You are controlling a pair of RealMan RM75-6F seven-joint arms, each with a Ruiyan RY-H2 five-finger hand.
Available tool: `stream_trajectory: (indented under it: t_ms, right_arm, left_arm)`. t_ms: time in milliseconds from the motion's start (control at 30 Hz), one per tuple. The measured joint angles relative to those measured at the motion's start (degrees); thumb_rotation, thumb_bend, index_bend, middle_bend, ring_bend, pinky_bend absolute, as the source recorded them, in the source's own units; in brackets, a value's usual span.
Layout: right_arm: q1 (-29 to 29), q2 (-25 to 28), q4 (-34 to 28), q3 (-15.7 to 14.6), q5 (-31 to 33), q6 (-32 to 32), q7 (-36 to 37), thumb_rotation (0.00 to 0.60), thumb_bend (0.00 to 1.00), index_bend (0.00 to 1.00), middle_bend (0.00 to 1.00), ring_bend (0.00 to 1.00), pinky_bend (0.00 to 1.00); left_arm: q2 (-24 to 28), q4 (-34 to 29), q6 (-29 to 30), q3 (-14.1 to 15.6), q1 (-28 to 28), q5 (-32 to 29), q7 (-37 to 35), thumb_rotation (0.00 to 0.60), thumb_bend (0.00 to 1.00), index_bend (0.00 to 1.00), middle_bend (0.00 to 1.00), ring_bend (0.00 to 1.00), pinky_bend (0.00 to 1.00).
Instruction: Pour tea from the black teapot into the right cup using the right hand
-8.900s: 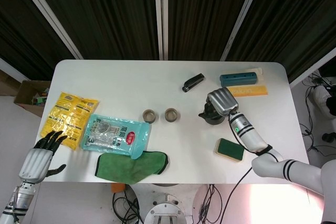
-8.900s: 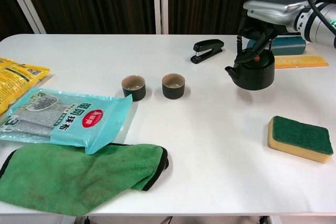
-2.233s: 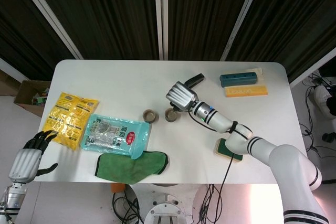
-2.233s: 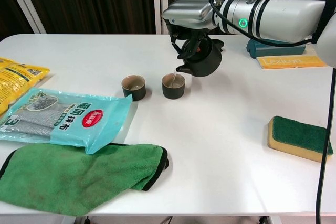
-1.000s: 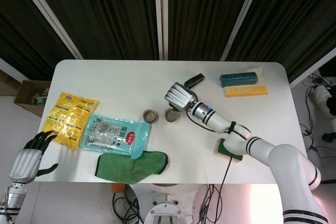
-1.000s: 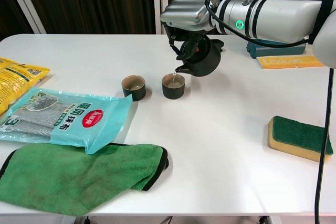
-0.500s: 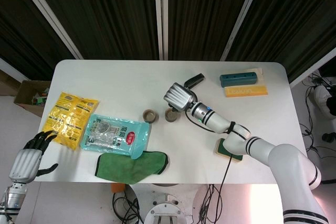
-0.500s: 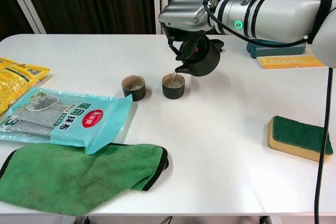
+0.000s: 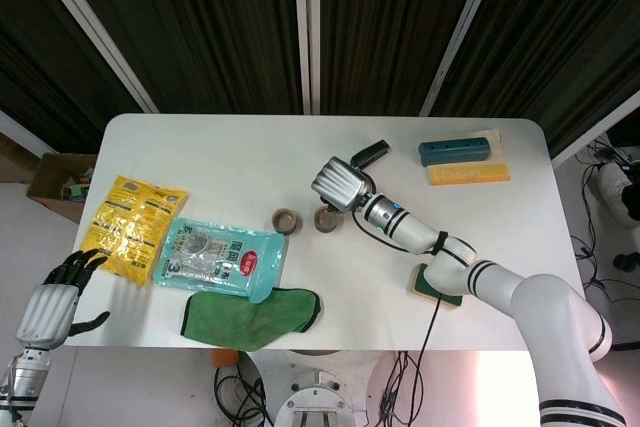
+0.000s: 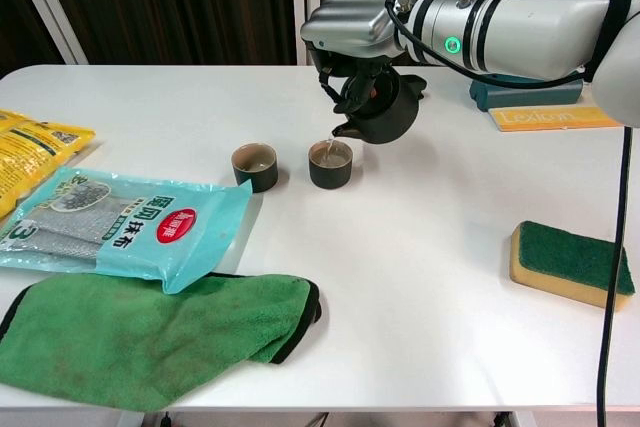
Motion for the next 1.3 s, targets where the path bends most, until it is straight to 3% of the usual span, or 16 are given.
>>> stream_trajectory:
  t_ms: [533, 967, 1300]
  right_arm:
    - [-2.10, -0.45, -0.26, 2.09, 1.86, 3.70, 8.37, 0.600, 0.23, 1.00, 1.00, 1.00, 0.93]
    - [-5.98, 4.63, -6.54, 5.78, 4.14, 10.71, 16.64, 0.600, 0.23, 1.00, 1.00, 1.00, 0.93]
    - [-12.03, 9.64, -12.99, 4.25, 4.95, 13.52, 20.32, 0.600, 0.23, 1.00, 1.00, 1.00, 0.93]
  left_arm:
    - [0.08, -0.30, 0.01, -0.05, -0.10, 0.09, 0.41, 0.600, 0.13, 0.17, 0.09, 0.07, 0.23]
    - [0.24, -0.92, 0.25, -0.05, -0.07, 0.24, 1.02, 0.600, 0.13, 0.17, 0.09, 0.07, 0.23]
    - [0.32, -2.15, -0.20, -0.04, -0.66, 0.71, 2.43, 0.600, 0.13, 0.17, 0.09, 0.07, 0.23]
